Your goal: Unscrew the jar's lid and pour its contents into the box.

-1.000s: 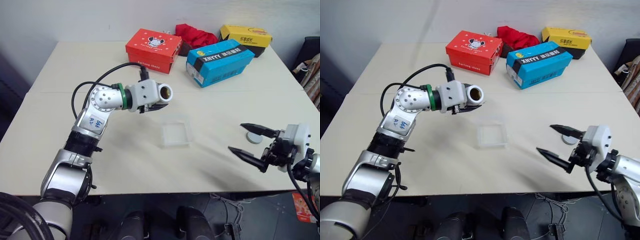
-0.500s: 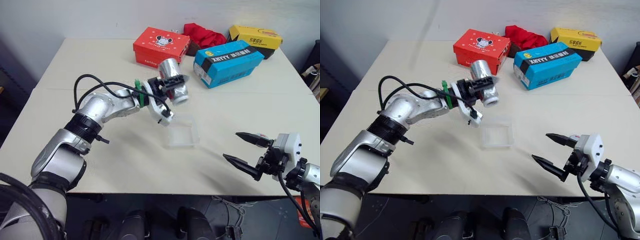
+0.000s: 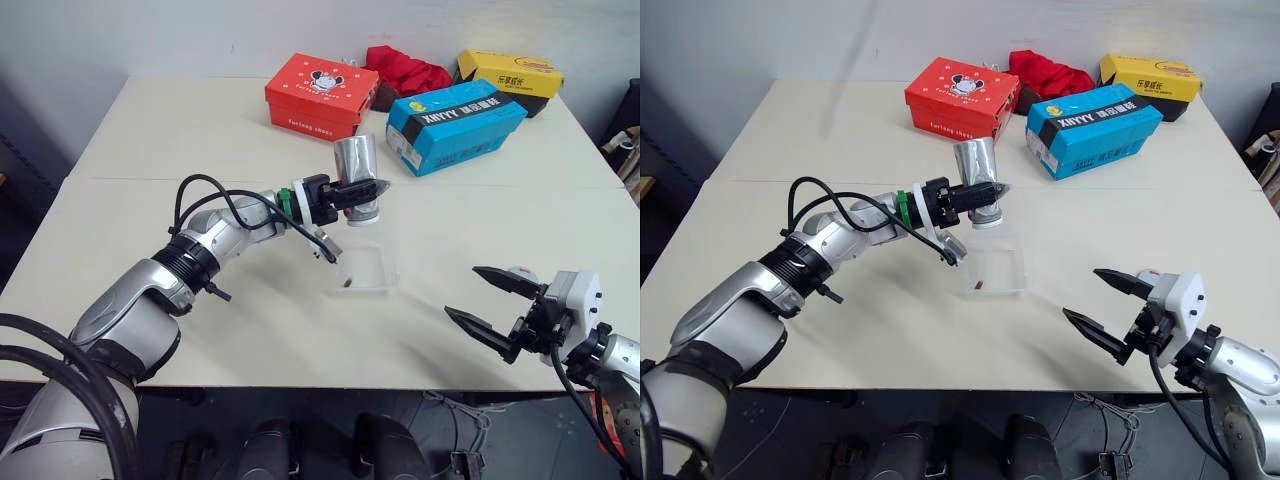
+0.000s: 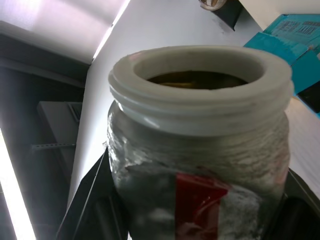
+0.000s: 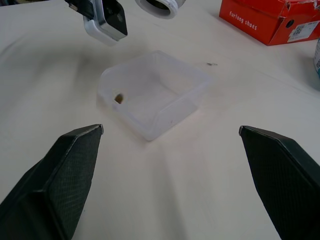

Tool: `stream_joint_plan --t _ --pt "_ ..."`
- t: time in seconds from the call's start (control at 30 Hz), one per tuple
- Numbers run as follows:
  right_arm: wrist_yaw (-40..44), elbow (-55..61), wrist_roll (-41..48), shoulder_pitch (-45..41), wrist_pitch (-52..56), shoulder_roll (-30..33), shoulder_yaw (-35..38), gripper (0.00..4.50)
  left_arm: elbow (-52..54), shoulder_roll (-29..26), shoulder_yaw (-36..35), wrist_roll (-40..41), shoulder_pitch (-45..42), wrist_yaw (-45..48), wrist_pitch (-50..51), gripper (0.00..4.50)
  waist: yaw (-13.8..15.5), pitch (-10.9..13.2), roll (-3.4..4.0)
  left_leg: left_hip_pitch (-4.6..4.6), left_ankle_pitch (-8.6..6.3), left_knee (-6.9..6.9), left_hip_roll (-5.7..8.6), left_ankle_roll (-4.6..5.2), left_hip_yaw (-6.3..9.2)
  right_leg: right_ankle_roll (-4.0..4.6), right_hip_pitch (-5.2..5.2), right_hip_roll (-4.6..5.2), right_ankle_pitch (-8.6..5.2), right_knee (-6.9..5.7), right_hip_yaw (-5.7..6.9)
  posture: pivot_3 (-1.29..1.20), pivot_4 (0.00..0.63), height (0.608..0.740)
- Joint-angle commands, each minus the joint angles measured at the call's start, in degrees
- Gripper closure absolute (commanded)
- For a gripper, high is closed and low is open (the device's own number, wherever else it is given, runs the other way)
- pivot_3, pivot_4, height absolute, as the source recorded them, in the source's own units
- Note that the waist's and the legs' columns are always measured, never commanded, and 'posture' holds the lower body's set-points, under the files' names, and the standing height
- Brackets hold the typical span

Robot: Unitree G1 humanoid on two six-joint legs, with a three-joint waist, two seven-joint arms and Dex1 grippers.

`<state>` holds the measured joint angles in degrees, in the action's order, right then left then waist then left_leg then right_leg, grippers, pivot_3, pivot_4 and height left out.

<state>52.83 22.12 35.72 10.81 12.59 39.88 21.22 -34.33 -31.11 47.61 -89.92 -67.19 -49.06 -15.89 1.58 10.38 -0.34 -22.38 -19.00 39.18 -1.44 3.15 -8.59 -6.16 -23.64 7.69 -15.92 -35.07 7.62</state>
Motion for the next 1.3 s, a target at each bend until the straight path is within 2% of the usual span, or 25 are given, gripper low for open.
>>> stream_joint_plan --t 0.03,0.1,0.17,0.2,0.23,0.27,0.33,0.37,0.43,0.53,0.7,0.8,0.9,1.0,1.1,1.27,1.3 --pt "-0.2 1.6 0.4 0.5 -1.0 -0.6 1.3 0.04 2.4 -0.1 -2.7 6.2 0.2 2.5 -3.2 2.14 0.0 0.0 0.0 0.0 0.0 0.0 0.0 0.0 0.0 0.0 0.0 0.01 0.0 0.0 0.0 0.0 0.15 0.74" --pt "-0.3 1.9 0.6 0.5 -0.9 -0.8 1.2 0.04 2.2 -1.0 -4.7 12.6 0.5 6.0 -8.9 2.14 -0.1 0.0 0.0 0.01 0.01 0.01 -0.01 -0.01 0.0 0.0 0.0 0.03 0.0 -0.01 -0.01 0.0 0.15 0.74" --pt "-0.3 1.9 0.8 0.3 -0.8 -1.0 0.9 0.04 1.0 -1.2 -8.8 23.9 1.7 12.6 -16.1 2.14 -0.2 0.0 0.01 0.02 0.02 0.01 -0.03 -0.04 0.0 0.01 0.0 0.06 0.0 -0.02 -0.02 0.0 0.15 0.74" --pt "-0.3 1.9 1.1 0.0 -0.6 -1.1 0.7 0.04 0.5 -1.8 -11.1 33.5 2.8 18.6 -21.9 2.14 -0.2 0.0 0.01 0.06 0.03 0.01 -0.05 -0.06 0.0 0.02 0.0 0.29 -0.01 -0.05 -0.03 0.0 0.15 0.74" --pt "0.0 1.9 1.2 -0.3 -0.7 -1.2 0.5 0.04 0.7 -1.6 -13.7 47.0 5.1 28.6 -25.2 2.14 -0.4 0.0 0.05 0.06 0.04 0.02 -0.05 -0.07 0.01 0.03 0.01 0.41 -0.01 -0.06 -0.02 0.0 0.15 0.74" --pt "0.2 1.9 1.3 -0.5 -0.9 -1.2 0.5 0.04 1.2 -1.5 -15.4 56.4 6.7 36.2 -27.1 2.14 -0.5 0.0 0.05 0.1 0.06 0.03 -0.06 -0.11 0.0 0.05 0.01 0.46 -0.02 -0.1 -0.02 0.0 0.15 0.74" --pt "2.1 1.0 1.3 -1.8 -2.3 -1.3 -0.1 0.04 7.6 -2.3 -20.4 78.2 12.4 55.6 -19.8 2.14 -0.7 0.0 0.05 0.18 0.07 0.1 -0.04 -0.13 0.01 0.18 0.01 0.55 -0.1 -0.36 -0.01 0.0 0.15 0.74" --pt "3.2 0.5 1.5 -2.6 -2.8 -1.3 -0.4 0.04 10.5 -2.8 -22.9 85.5 14.8 61.8 -15.8 2.14 -1.0 0.0 0.06 0.2 0.08 0.12 -0.04 -0.15 0.01 0.2 0.01 0.56 -0.11 -0.41 -0.01 0.0 0.15 0.74" --pt "4.3 -0.8 1.5 -4.1 -3.4 -1.5 -0.9 0.04 15.6 -3.2 -27.7 96.1 18.8 71.1 -4.1 2.14 -1.4 0.0 0.05 0.18 0.1 0.33 -0.06 -0.19 0.09 0.23 0.03 0.51 -0.13 -0.55 0.04 0.0 0.15 0.74" --pt "7.1 -2.8 2.2 -8.0 -6.0 -3.3 -2.4 0.04 21.4 -5.2 -36.7 107.5 26.4 75.8 13.4 2.14 -1.8 0.0 0.04 0.2 0.11 0.65 -0.11 -0.21 0.1 0.2 0.16 0.01 -0.13 -0.6 0.06 0.0 0.15 0.74" --pt "12.8 -3.4 3.1 -11.7 -10.4 -6.1 -5.5 0.04 29.5 -6.8 -54.1 118.2 41.3 73.8 26.6 2.14 -2.0 0.0 0.05 0.32 0.12 0.71 -0.19 -0.25 0.07 0.2 0.16 -0.05 -0.13 -0.88 -0.18 0.0 0.15 0.74" --pt "15.8 -3.1 3.3 -13.7 -12.7 -7.8 -8.5 0.04 31.3 -6.9 -63.3 117.5 51.7 71.4 25.7 2.14 -1.9 0.0 0.01 0.3 0.08 0.71 -0.24 -0.31 0.14 0.21 0.18 -0.03 -0.13 -0.86 -0.39 0.0 0.15 0.74" --pt "16.0 -3.5 3.2 -15.6 -13.4 -9.2 -10.3 0.04 31.6 -3.5 -72.6 119.0 59.1 67.5 24.0 2.14 -1.7 0.0 -0.01 0.3 0.01 0.71 -0.24 -0.32 0.15 0.22 0.18 0.08 -0.13 -0.81 -0.51 0.0 0.15 0.74" --pt "16.0 -4.6 3.3 -17.3 -13.3 -9.9 -11.4 0.04 30.9 -0.8 -75.5 116.4 62.6 65.5 21.2 2.14 -1.1 -0.1 -0.04 0.3 -0.06 0.72 -0.13 -0.28 0.23 0.23 0.17 0.5 -0.13 -0.67 -0.48 0.0 0.15 0.74" --pt "16.1 -5.4 3.2 -17.9 -12.9 -9.6 -12.0 0.04 29.6 1.8 -75.3 115.3 63.2 66.5 18.1 2.14 -0.1 -0.1 -0.09 0.29 -0.25 0.71 0.02 -0.49 0.27 0.24 0.17 0.75 -0.12 -0.66 -0.37 0.0 0.15 0.74" --pt "16.8 -7.5 2.8 -18.3 -13.4 -9.2 -11.8 0.04 25.4 4.7 -75.0 113.5 62.7 67.5 13.2 2.14 -0.3 -0.1 -0.1 0.3 -0.37 0.69 0.07 -0.5 0.23 0.25 0.15 0.79 -0.1 -0.66 -0.36 0.0 0.15 0.74" --pt "17.0 -8.1 2.7 -18.3 -13.7 -9.1 -11.5 0.01 24.8 4.9 -75.0 113.1 62.6 67.3 12.6 1.79 -0.4 -0.1 -0.1 0.3 -0.37 0.68 0.06 -0.5 0.22 0.25 0.15 0.77 -0.1 -0.66 -0.35 0.0 0.15 0.74"
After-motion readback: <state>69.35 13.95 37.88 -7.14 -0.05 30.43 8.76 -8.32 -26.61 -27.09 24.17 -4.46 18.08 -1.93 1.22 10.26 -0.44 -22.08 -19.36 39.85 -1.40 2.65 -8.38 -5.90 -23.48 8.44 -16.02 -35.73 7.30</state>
